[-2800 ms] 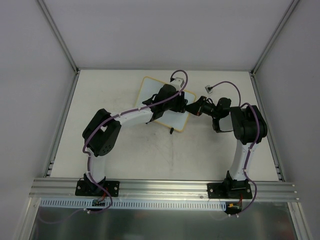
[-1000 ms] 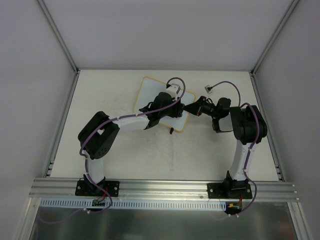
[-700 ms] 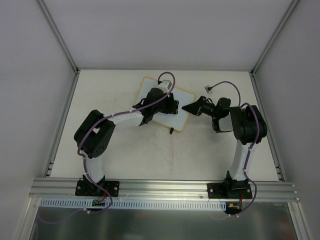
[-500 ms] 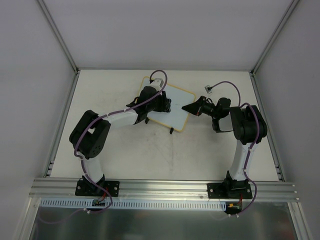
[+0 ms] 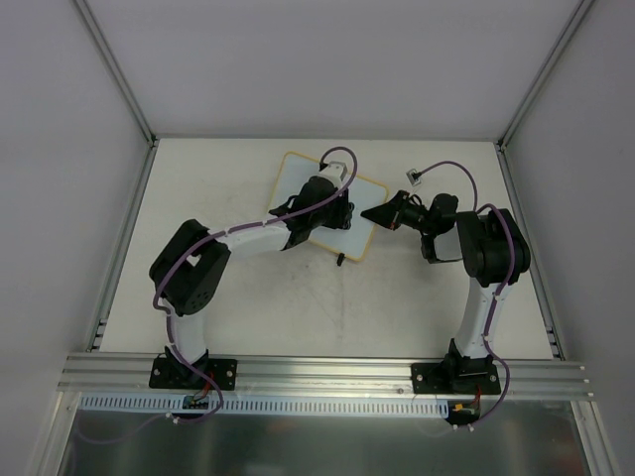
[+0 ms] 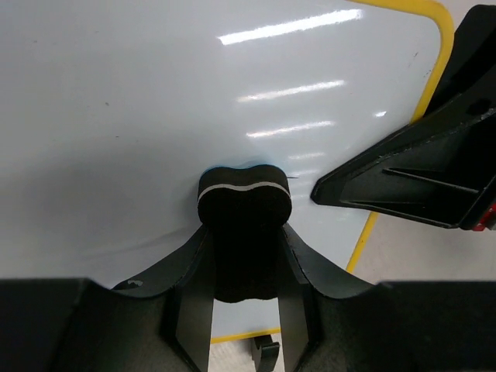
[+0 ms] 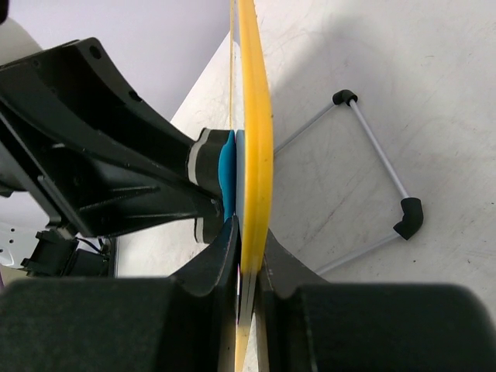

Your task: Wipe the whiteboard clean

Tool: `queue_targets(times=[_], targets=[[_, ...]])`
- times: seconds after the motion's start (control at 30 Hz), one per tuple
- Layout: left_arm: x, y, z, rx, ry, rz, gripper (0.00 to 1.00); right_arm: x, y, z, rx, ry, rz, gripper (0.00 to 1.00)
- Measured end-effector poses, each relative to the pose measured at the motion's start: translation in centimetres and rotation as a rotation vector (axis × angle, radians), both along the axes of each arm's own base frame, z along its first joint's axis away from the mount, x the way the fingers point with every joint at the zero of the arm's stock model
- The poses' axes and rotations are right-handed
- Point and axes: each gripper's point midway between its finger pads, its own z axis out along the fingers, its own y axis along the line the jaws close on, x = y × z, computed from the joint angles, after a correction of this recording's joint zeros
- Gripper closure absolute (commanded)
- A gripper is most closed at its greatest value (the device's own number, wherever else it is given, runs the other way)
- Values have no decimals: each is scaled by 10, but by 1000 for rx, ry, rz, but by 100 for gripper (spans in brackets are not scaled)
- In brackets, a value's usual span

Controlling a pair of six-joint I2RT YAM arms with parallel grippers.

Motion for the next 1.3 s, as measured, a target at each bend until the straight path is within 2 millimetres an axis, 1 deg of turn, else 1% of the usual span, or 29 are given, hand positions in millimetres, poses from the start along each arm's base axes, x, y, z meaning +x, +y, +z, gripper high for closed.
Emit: queue_targets(times=[0.1, 0.27, 0.43, 0.6, 0.77, 1.03, 1.3], targets=[[-2, -9, -1, 58, -9, 15, 100, 0, 0, 0, 0, 0, -1, 100], [0, -7, -2, 134, -18, 71, 100, 0, 0, 0, 0, 0, -1, 100], [-1, -9, -3, 165, -19, 77, 100, 0, 0, 0, 0, 1, -1, 100], [0, -11, -4, 253, -28, 109, 100, 1, -1, -1, 0, 4, -5, 100], [-1, -11, -4, 303, -24, 117, 100, 1, -1, -1, 0, 4, -5, 100], [-6, -7, -10, 276, 1, 140, 100, 0, -1, 0, 0, 3, -2, 100], [-21, 2, -23, 225, 38, 165, 100, 0, 0, 0, 0, 2, 2, 100]])
